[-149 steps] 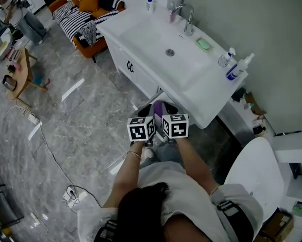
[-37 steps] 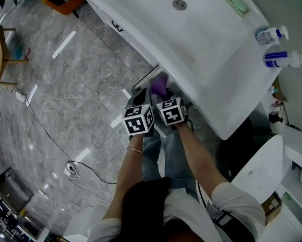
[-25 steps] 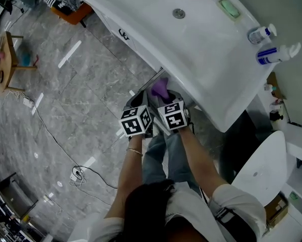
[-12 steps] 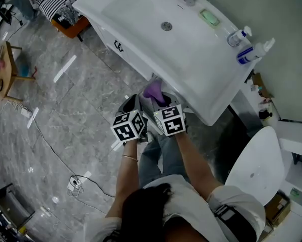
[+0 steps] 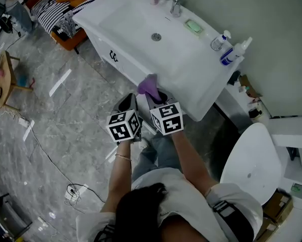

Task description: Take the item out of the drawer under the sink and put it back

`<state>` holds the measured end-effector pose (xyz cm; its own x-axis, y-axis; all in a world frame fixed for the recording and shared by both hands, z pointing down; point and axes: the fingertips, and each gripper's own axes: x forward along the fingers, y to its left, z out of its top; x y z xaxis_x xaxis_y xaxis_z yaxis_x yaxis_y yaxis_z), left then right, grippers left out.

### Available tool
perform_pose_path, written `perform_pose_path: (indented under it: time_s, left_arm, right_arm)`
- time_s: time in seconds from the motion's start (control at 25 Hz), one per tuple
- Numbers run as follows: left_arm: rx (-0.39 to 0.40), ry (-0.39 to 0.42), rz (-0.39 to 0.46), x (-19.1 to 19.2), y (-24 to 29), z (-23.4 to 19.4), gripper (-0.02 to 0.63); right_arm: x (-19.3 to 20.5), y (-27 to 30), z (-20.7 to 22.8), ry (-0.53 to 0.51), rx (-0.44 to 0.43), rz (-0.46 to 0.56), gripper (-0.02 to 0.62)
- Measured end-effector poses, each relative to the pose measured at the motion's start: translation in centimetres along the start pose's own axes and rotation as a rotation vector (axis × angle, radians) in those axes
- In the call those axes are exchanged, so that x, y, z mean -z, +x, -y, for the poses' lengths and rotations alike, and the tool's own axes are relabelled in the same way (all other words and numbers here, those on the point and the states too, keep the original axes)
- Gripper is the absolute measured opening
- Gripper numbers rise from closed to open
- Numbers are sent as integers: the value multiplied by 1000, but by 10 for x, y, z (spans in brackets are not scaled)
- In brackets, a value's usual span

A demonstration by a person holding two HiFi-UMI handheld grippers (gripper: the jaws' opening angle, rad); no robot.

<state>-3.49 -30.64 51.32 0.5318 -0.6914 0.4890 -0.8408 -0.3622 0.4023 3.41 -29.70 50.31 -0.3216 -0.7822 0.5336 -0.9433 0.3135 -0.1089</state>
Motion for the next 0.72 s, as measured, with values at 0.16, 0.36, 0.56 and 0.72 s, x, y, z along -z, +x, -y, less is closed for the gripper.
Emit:
perform_pose_path:
  time_s: [0.16,0.36,0.56,0.72]
  left_arm:
    - [32,34,52,-22,-13,17,5]
    - [67,92,68,-28,-35,36,5]
    - [94,135,121,-36,-55,47,5]
    - [116,199,159,-41,-62,62,5]
  right_arm:
    - [-21,-20,-3,19,7,50,75]
    - [-33,-46,-11,-29,44,82,75]
    - [-36,-61,-20,-62,58,115,75]
    - [-33,-76,-18,-50,98,141,75]
